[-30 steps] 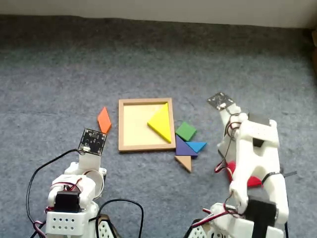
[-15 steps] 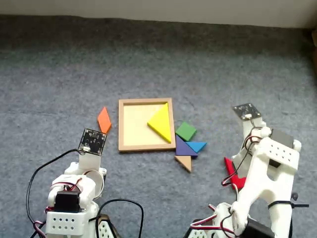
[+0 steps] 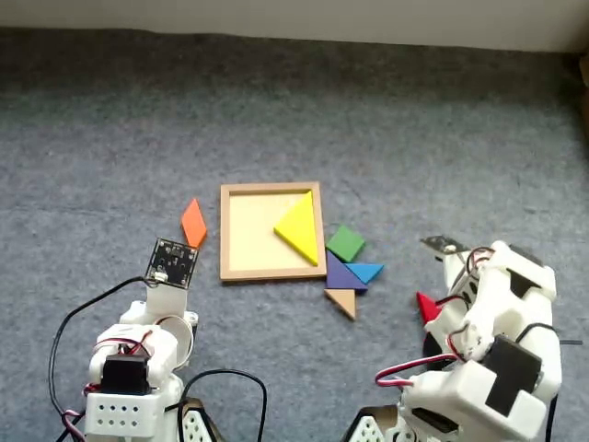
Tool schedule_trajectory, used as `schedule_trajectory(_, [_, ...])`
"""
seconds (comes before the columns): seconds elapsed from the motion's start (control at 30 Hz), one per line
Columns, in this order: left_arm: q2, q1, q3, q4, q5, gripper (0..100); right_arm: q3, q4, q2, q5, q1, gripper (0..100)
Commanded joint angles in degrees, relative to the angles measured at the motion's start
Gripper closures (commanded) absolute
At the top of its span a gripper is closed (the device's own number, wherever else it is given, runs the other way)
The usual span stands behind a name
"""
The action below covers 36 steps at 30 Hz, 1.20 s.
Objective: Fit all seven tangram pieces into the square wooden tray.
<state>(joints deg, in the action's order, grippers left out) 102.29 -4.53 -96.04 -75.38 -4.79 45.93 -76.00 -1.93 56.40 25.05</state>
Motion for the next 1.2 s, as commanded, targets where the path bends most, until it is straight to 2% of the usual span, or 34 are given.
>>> schedule_trajectory(0.0, [0.8, -0.5, -1.2, -0.2, 0.5, 97, -0.8, 1.0, 0.7, 0.7, -3.8, 97.1])
schedule_trajectory(0.2, [0.8, -0.5, -1.2, -0.2, 0.5, 97, -0.7, 11.6, 0.7, -0.7, -10.4, 97.1])
schedule_trajectory(0.33, [0.8, -0.5, -1.2, -0.2, 0.5, 97, -1.4, 18.6, 0.7, -8.2, -12.5, 97.1])
schedule_trajectory(0.6, [0.8, -0.5, -1.2, -0.2, 0.5, 97, -6.7, 30.0, 0.7, -17.1, -14.7, 97.1])
schedule_trajectory(0.8, [0.8, -0.5, -1.2, -0.2, 0.5, 97, -9.8, 22.0, -5.4, -19.2, -15.1, 97.3])
schedule_trajectory(1.03, [0.8, -0.5, -1.2, -0.2, 0.5, 97, -4.6, 13.8, -24.2, -19.2, -15.1, 97.3])
schedule_trajectory(1.17, [0.8, -0.5, -1.2, -0.2, 0.5, 97, -0.2, 12.8, -35.7, -19.2, -15.1, 97.1])
